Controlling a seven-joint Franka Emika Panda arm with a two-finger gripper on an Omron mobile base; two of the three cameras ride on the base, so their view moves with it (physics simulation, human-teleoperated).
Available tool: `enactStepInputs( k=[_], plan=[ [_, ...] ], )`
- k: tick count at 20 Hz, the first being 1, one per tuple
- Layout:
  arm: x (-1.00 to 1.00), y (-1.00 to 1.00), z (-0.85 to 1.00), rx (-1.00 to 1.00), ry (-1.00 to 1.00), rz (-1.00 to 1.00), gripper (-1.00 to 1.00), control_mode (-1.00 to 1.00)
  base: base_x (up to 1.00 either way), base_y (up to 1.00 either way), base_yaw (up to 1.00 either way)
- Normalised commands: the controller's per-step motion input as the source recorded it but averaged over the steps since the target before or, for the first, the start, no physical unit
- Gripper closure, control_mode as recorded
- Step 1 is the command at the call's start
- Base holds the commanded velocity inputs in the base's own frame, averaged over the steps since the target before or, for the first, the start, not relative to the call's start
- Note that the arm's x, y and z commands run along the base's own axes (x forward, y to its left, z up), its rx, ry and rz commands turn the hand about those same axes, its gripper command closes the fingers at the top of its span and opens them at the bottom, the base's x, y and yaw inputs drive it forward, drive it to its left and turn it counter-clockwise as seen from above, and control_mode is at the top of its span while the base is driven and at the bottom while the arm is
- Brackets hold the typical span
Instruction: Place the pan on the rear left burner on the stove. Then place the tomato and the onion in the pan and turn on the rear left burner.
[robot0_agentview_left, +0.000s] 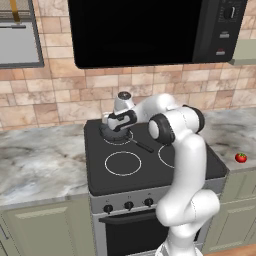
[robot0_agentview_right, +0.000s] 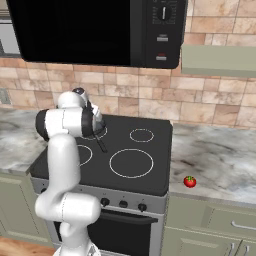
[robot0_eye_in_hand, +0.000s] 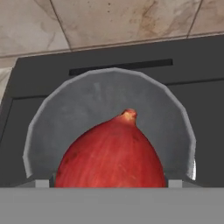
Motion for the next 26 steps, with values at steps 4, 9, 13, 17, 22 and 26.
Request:
enactStepInputs(
  k=[4, 9, 13, 17, 22, 26],
  plan=[
    [0.18, 0.0, -0.25, 0.0, 0.02, 0.0, 1.0, -1.0, 0.0, 0.0, 0.0],
    [0.14, 0.0, -0.24, 0.0, 0.03, 0.0, 1.0, -1.0, 0.0, 0.0, 0.0],
    [0.15, 0.0, -0.17, 0.0, 0.02, 0.0, 1.0, -1.0, 0.0, 0.0, 0.0],
    [0.16, 0.0, -0.16, 0.0, 0.02, 0.0, 1.0, -1.0, 0.0, 0.0, 0.0],
    [0.17, 0.01, -0.13, 0.0, 0.03, 0.0, -1.0, -1.0, 0.0, 0.0, 0.0],
    [0.09, 0.0, -0.03, 0.0, 0.01, 0.0, -1.0, -1.0, 0.0, 0.0, 0.0]
  ],
)
